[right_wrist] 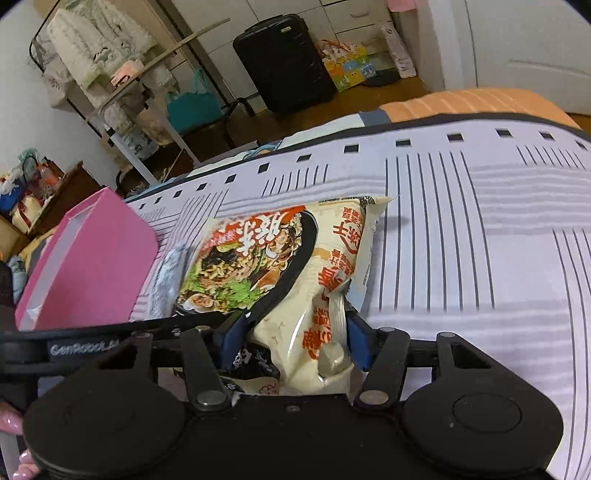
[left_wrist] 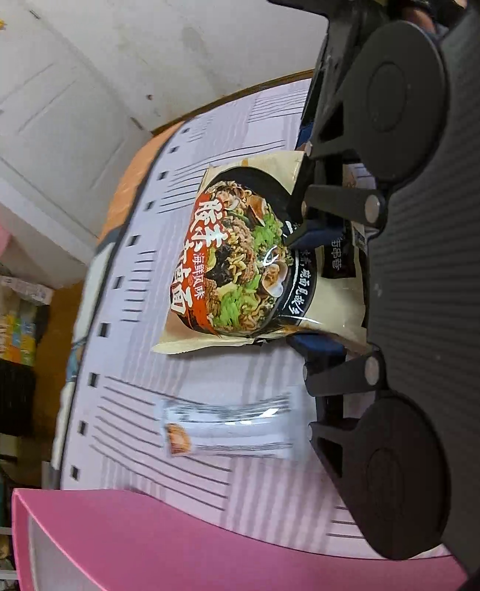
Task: Organize snacks
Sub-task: 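Reach the left tool to the large noodle bag and grasp its edge, then lift the noodle bag with the left tool into the pink box and release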
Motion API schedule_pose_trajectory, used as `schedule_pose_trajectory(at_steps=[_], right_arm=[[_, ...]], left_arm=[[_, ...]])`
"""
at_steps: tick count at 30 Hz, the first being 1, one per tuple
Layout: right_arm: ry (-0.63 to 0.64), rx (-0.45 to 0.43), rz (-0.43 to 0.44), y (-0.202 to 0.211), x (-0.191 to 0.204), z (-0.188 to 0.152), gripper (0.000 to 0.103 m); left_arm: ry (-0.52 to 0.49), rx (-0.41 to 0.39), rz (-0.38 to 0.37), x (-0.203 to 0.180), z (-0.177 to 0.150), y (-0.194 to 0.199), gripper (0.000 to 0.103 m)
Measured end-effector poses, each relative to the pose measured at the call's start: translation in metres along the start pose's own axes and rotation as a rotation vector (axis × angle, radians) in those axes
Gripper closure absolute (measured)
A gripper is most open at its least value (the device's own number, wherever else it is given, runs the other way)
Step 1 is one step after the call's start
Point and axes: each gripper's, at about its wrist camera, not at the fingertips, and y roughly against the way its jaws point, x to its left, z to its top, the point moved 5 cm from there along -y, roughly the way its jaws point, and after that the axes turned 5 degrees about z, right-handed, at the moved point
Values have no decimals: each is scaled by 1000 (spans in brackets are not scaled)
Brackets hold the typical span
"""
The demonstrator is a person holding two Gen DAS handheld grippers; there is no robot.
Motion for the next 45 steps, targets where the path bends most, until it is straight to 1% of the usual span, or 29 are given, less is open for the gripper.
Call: schedule_pose_trajectory(at_steps=[2,3,4,5,8,11,15,20,27,29,31,33,36,45], right_arm=[[-13,7,-5,8,2,-13,39],[-11,16,2,11,3,-20,39],[-13,30,14,14,5,-28,39],[-21,37,19,17,7,-33,39],[-13,40,-3,23,12,-48,39],[4,42,-16,30,18,-56,39],[42,37,-17,41,29,-63,39],[83,36,-16,56,39,-79,39],[113,32,-13,78,54,-96,39],[108,41,2,86,60,-101,39],[109,57,22,91,68,-104,34],[133,64,33,96,79,-107,32],[178,64,41,102,96,-108,32],[295,77,19,116,145,-116,32]], left_arm=[[-33,22,17,-4,-8,6,56],[-48,23,34,-7,-11,9,56],[-64,26,45,-10,-15,12,53],[-84,28,62,-14,-21,15,53],[-118,40,103,-21,-36,21,53],[-110,56,93,-20,-44,27,53],[-125,87,81,-21,-57,39,53],[-112,117,47,-17,-73,54,53],[-142,110,23,-18,-93,83,53],[-148,108,22,-16,-98,93,53],[-169,97,21,-14,-101,103,53],[-175,72,10,-11,-103,116,53],[-164,49,1,-3,-105,132,53],[-159,0,1,15,-119,180,53]])
